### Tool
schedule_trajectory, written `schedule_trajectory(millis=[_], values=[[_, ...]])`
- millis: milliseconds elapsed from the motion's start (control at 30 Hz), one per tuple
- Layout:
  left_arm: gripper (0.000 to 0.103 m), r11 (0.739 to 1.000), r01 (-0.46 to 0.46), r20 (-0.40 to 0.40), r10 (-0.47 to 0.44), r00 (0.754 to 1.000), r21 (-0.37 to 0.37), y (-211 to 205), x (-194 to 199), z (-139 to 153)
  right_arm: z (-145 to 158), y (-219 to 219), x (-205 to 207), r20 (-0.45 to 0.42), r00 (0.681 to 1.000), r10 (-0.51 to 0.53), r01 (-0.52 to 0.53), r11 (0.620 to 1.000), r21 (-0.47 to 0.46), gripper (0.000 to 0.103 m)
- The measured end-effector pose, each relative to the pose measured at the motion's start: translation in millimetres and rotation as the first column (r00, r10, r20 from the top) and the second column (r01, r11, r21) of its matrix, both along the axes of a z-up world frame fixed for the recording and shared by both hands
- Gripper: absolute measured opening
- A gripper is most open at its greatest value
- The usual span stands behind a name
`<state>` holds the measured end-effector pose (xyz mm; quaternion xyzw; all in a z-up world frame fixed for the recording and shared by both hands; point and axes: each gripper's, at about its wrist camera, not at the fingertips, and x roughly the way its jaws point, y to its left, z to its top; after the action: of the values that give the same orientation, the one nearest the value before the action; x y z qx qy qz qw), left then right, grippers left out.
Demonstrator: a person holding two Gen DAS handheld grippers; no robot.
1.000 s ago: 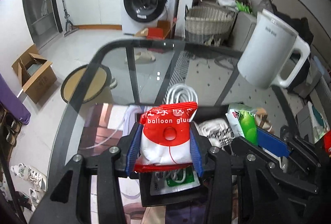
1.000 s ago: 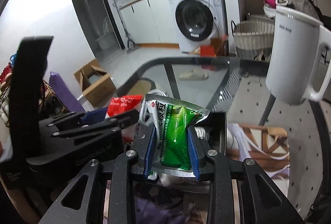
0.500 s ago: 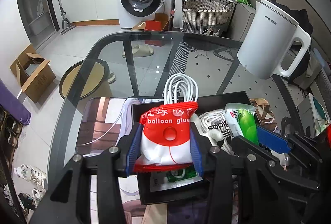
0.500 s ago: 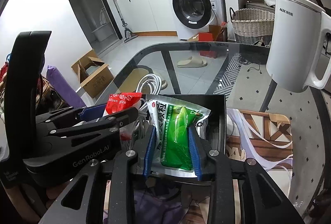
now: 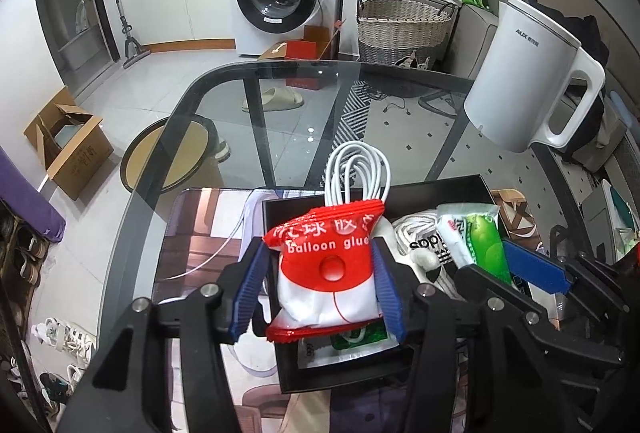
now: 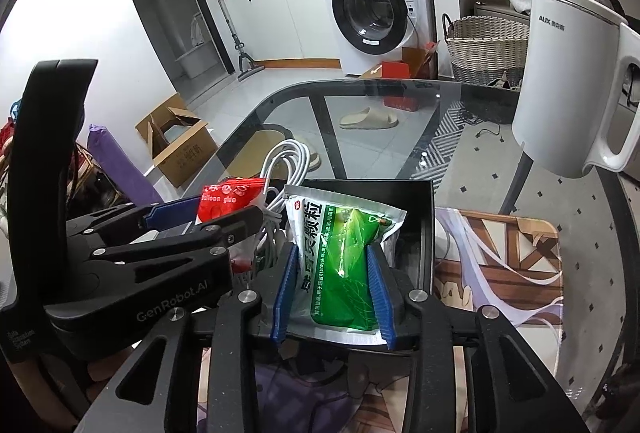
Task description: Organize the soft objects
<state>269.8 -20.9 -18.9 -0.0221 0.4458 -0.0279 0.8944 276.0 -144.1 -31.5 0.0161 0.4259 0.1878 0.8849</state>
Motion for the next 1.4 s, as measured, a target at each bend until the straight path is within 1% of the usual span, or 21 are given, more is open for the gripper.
schedule_trajectory(millis=[67,167,300,400,500,600,700,800,833,900,933,1000,1067,1100,1133,1167,1267,1300,1367,1400], values=[[0.051,1.000,-0.005,0.019,0.005,1.000,0.012,0.2,-1.7,3.3,-0.1,-1.7,0.3,-0.004,1.000,-0.004,0.004,1.000,0.009,0.042],[0.052,1.000,0.004,0.039,-0.005,0.999,0.019,-0.8,-5.2,8.3,0.9,-2.1,-2.0,0.000,1.000,0.002,-0.002,1.000,0.014,0.043],[0.060,0.999,-0.004,0.080,0.001,0.997,0.034,-0.6,-11.6,16.9,5.4,-2.9,-7.6,0.015,1.000,0.009,-0.010,1.000,0.023,0.043],[0.061,0.999,0.004,0.114,-0.008,0.994,0.035,-1.0,-17.5,23.6,10.4,-3.0,-13.7,0.033,0.999,0.016,-0.016,1.000,0.021,0.043],[0.061,0.999,0.000,0.154,-0.006,0.988,0.040,-0.2,-24.6,31.5,16.8,-3.7,-20.9,0.062,0.998,0.020,-0.021,1.000,0.018,0.043],[0.061,1.000,-0.005,0.186,0.000,0.983,0.028,2.7,-30.9,38.7,26.2,-5.1,-29.3,0.104,0.994,0.029,-0.034,0.998,0.044,0.044],[0.061,0.999,-0.034,0.199,0.027,0.980,0.031,7.2,-34.9,44.4,36.2,-4.7,-38.9,0.156,0.987,0.031,-0.036,0.999,0.029,0.045],[0.061,0.999,-0.036,0.214,0.037,0.976,-0.011,12.8,-41.2,49.1,44.5,-4.8,-50.4,0.203,0.978,0.038,-0.043,0.999,0.019,0.047],[0.061,0.999,-0.042,0.221,0.047,0.974,-0.025,14.8,-44.6,50.5,47.8,-4.7,-54.6,0.222,0.974,0.043,-0.047,0.999,0.014,0.050],[0.061,0.996,-0.062,0.218,0.074,0.973,-0.062,19.7,-47.6,51.5,53.5,-4.8,-64.1,0.264,0.963,0.050,-0.050,0.999,-0.006,0.051],[0.061,0.992,-0.082,0.221,0.101,0.970,-0.097,24.1,-50.8,52.1,56.8,-5.5,-69.7,0.288,0.956,0.053,-0.050,0.999,-0.017,0.051],[0.061,0.986,-0.113,0.245,0.140,0.959,-0.121,26.9,-57.9,53.2,61.9,-8.6,-79.4,0.316,0.947,0.056,-0.053,0.998,-0.017,0.051],[0.061,0.987,-0.131,0.290,0.154,0.945,-0.094,25.2,-66.2,55.8,66.9,-14.6,-89.1,0.335,0.941,0.044,-0.049,0.999,0.005,0.054],[0.061,0.989,-0.130,0.313,0.145,0.939,-0.068,22.5,-70.8,57.1,68.9,-18.8,-95.4,0.344,0.938,0.034,-0.043,0.999,0.019,0.060],[0.061,0.992,-0.119,0.333,0.124,0.935,-0.036,19.0,-76.2,58.4,69.9,-21.6,-99.3,0.353,0.935,0.026,-0.038,0.999,0.025,0.070],[0.061,0.996,-0.091,0.351,0.090,0.932,-0.014,15.9,-83.2,59.3,70.9,-23.1,-103.6,0.365,0.931,0.019,-0.032,0.999,0.030,0.073],[0.061,0.999,-0.022,0.381,0.032,0.924,-0.031,12.0,-99.6,61.7,75.8,-28.2,-119.8,0.413,0.911,0.008,-0.030,0.999,0.045,0.074],[0.062,0.999,-0.016,0.392,0.027,0.920,-0.033,11.4,-104.1,62.6,77.5,-29.4,-124.2,0.423,0.906,0.011,-0.033,0.998,0.046,0.075],[0.066,1.000,-0.018,0.439,0.027,0.898,-0.024,9.5,-119.6,64.7,78.7,-33.6,-134.0,0.439,0.899,0.005,-0.032,0.998,0.054,0.075],[0.073,1.000,-0.025,0.465,0.028,0.885,-0.012,8.1,-126.8,65.7,78.4,-35.8,-138.7,0.442,0.897,-0.002,-0.029,0.998,0.061,0.076]])
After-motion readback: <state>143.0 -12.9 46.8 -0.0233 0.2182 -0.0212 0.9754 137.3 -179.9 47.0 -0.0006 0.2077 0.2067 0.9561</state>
